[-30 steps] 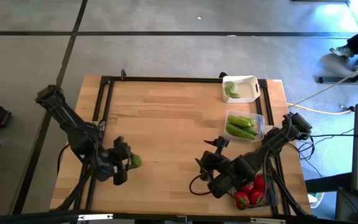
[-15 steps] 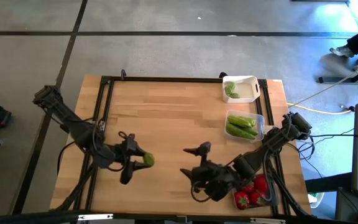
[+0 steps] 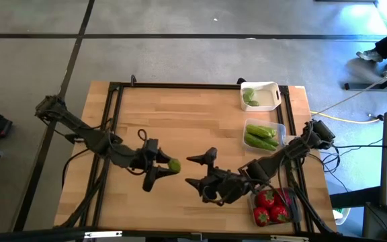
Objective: Sort produce into baskets
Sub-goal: Put the lime into the white bin
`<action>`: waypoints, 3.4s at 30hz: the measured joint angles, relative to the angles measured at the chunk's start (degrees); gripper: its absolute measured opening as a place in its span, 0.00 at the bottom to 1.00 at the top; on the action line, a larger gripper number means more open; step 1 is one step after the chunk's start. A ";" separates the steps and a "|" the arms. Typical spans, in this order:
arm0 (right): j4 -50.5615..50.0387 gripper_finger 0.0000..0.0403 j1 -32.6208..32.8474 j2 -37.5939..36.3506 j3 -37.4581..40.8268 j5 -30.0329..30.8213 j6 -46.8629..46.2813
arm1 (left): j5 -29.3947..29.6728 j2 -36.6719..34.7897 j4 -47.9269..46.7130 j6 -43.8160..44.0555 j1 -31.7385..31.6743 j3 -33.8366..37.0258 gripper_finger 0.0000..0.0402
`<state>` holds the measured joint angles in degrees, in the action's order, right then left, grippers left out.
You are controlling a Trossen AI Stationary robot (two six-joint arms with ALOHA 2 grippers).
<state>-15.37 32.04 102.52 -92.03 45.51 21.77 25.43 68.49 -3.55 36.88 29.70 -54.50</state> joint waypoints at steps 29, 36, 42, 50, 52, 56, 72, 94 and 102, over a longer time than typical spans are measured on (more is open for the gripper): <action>5.25 0.37 -0.21 2.64 -0.02 -1.42 11.63 | -13.00 8.34 14.37 -2.54 -5.67 0.00 0.53; 4.82 0.37 -0.23 2.64 -0.02 -1.55 11.20 | -12.39 8.18 14.44 -1.03 -6.52 0.00 0.70; 2.80 0.37 -0.12 2.62 -0.02 -1.34 9.30 | -11.99 4.53 9.45 -4.09 -6.58 0.00 0.77; -8.88 0.37 -0.67 0.73 0.00 6.73 0.79 | -6.21 -2.10 -7.07 -4.53 -6.04 0.00 0.77; -13.82 0.37 -1.36 -0.45 0.00 7.27 -3.74 | -3.29 -2.54 -11.12 -3.85 -5.77 0.00 0.77; -26.40 0.37 -4.50 -3.86 -0.01 5.94 -16.12 | 1.35 -2.37 -17.67 -2.78 -5.36 0.00 0.78; -59.24 0.37 -26.38 -11.24 -0.02 -3.49 -38.42 | 4.49 -1.04 -19.84 -3.36 -5.06 0.00 0.78; -56.10 0.37 -64.53 -12.44 15.44 -12.06 -39.07 | 4.49 -0.99 -20.02 -4.26 -5.10 0.00 0.78; -47.39 0.37 -72.39 -12.44 23.62 -17.31 -40.22 | 5.54 -0.34 -19.93 -5.12 -5.24 0.00 0.78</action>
<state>-62.76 -40.35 90.08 -68.41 28.20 -18.45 30.96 68.16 -23.49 31.76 24.45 -54.50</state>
